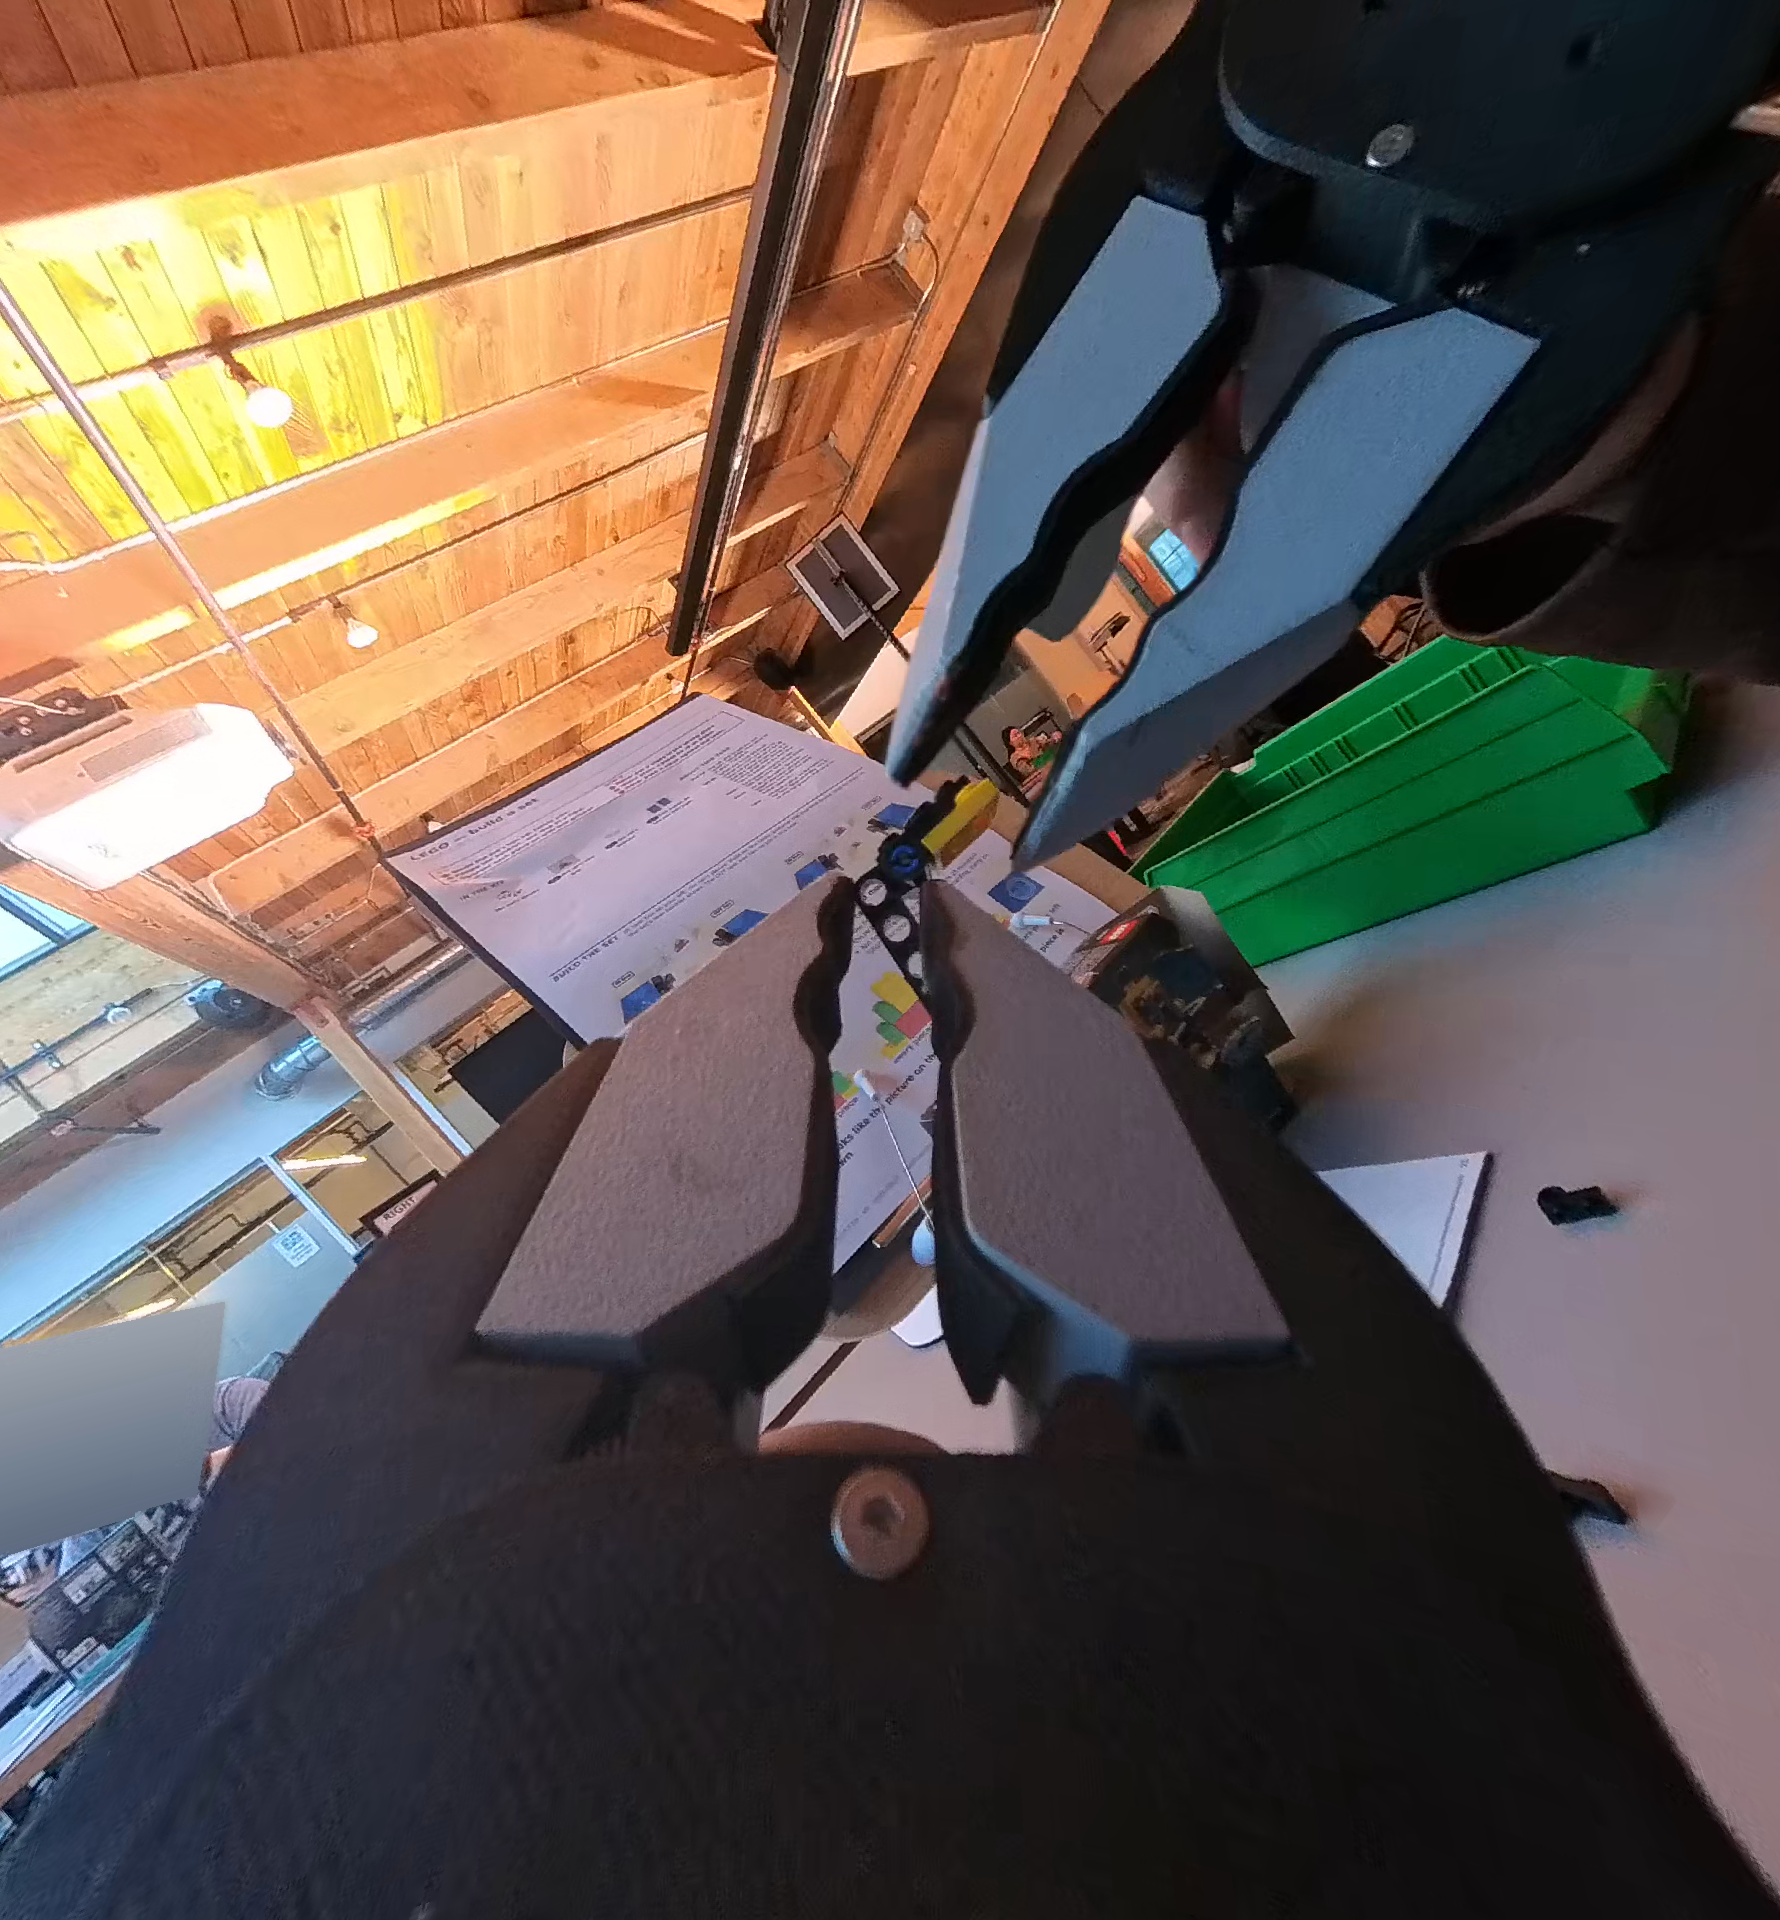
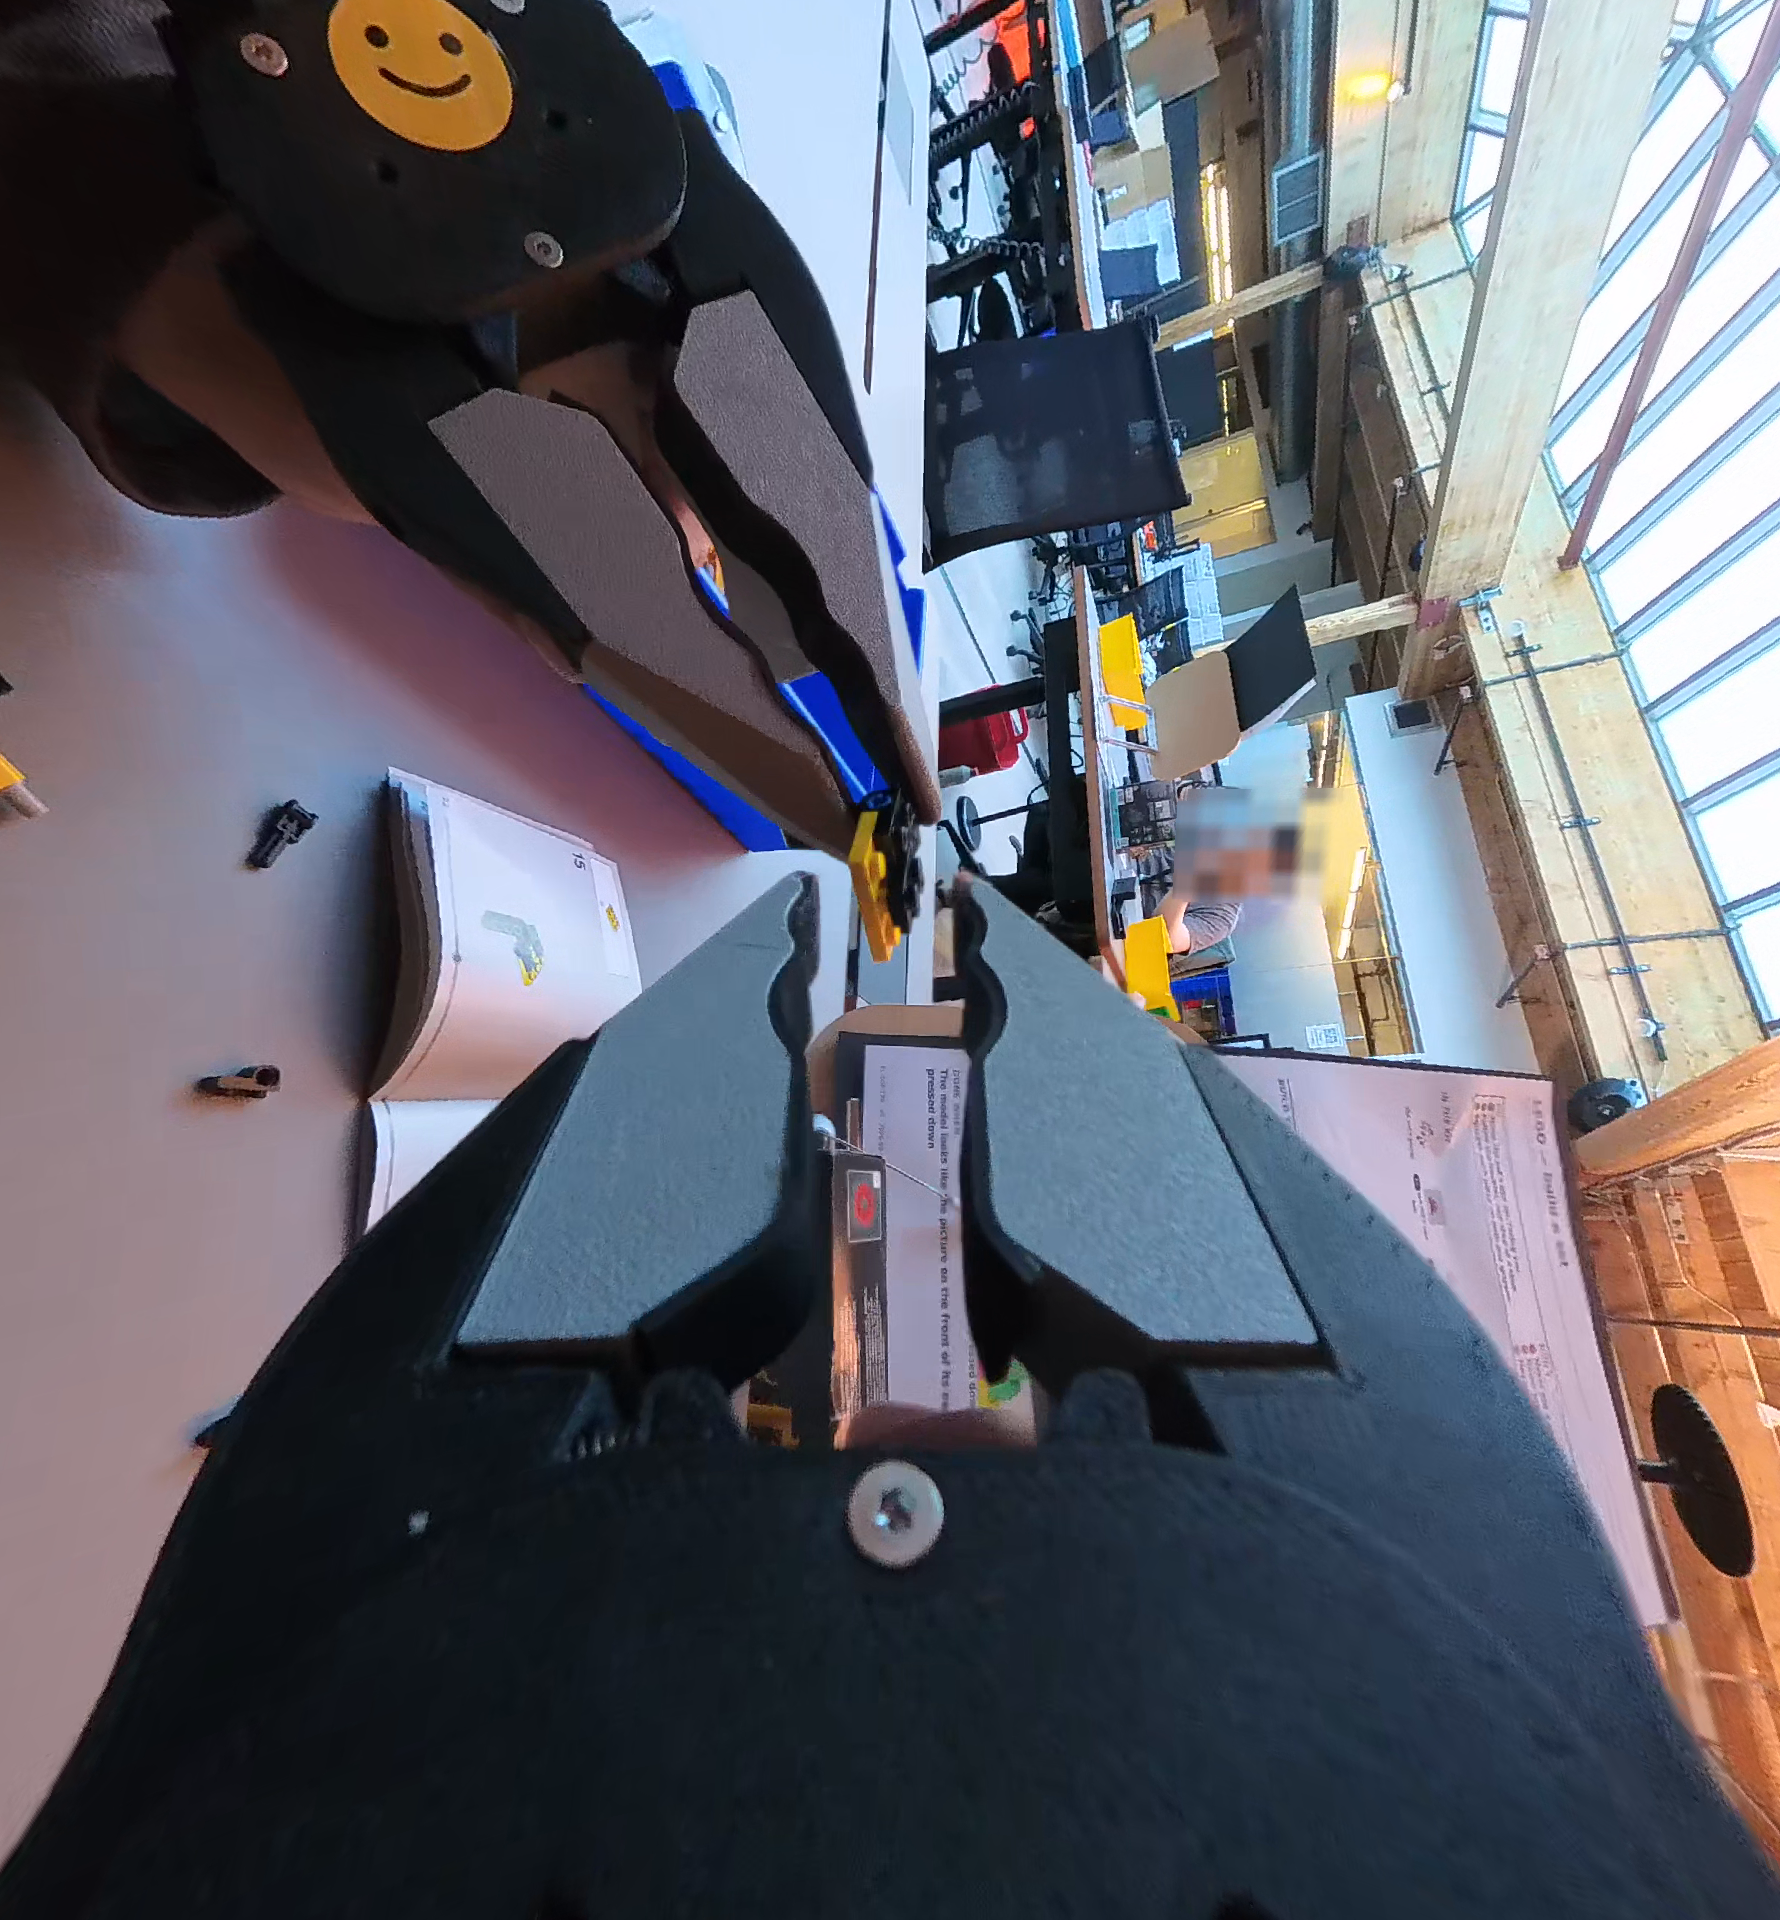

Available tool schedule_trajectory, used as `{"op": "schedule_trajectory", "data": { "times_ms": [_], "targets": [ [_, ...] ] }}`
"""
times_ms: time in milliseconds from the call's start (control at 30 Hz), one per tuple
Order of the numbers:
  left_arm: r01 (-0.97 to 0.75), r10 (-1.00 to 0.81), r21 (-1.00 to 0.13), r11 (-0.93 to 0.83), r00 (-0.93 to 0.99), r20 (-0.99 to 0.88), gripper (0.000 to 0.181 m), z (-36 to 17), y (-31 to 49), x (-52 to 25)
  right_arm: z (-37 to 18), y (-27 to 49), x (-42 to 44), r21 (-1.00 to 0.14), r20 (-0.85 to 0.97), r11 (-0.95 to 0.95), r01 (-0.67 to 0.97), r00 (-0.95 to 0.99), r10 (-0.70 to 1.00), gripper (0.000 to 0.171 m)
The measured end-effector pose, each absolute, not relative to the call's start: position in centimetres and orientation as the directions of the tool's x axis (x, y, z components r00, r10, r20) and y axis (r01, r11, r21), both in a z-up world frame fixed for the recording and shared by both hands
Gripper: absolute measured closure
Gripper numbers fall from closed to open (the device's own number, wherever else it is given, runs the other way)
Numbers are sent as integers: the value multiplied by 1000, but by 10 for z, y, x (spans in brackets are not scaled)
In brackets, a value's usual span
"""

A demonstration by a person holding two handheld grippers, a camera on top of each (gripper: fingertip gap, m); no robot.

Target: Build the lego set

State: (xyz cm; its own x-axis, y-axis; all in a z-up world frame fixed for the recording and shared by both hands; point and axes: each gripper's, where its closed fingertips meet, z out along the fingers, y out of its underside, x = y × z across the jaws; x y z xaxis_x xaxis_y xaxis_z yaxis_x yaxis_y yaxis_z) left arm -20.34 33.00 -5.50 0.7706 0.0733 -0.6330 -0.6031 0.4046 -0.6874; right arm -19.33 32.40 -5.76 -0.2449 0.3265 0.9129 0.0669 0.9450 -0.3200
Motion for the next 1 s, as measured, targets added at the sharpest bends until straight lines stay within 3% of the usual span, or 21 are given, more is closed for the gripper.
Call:
{"op": "schedule_trajectory", "data": {
  "times_ms": [33,200,700,867,1000],
  "targets": [
    [-605,72,-685,406,768,-636,172,-55,330,-202,-58,324,-194,-310,917,948,67,-241,317,148],
    [-603,63,-687,407,768,-637,172,-56,330,-201,-61,326,-195,-270,932,960,75,-229,280,162],
    [-567,-1,-715,409,784,-621,172,-59,332,-198,-62,326,-195,-206,954,976,69,-206,216,164],
    [-550,-31,-729,408,789,-613,173,-61,332,-196,-63,325,-193,-268,933,961,74,-226,278,165],
    [-574,-47,-723,385,770,-637,172,-68,336,-195,-69,329,-192,-251,927,963,102,-261,269,165]
  ]
}}
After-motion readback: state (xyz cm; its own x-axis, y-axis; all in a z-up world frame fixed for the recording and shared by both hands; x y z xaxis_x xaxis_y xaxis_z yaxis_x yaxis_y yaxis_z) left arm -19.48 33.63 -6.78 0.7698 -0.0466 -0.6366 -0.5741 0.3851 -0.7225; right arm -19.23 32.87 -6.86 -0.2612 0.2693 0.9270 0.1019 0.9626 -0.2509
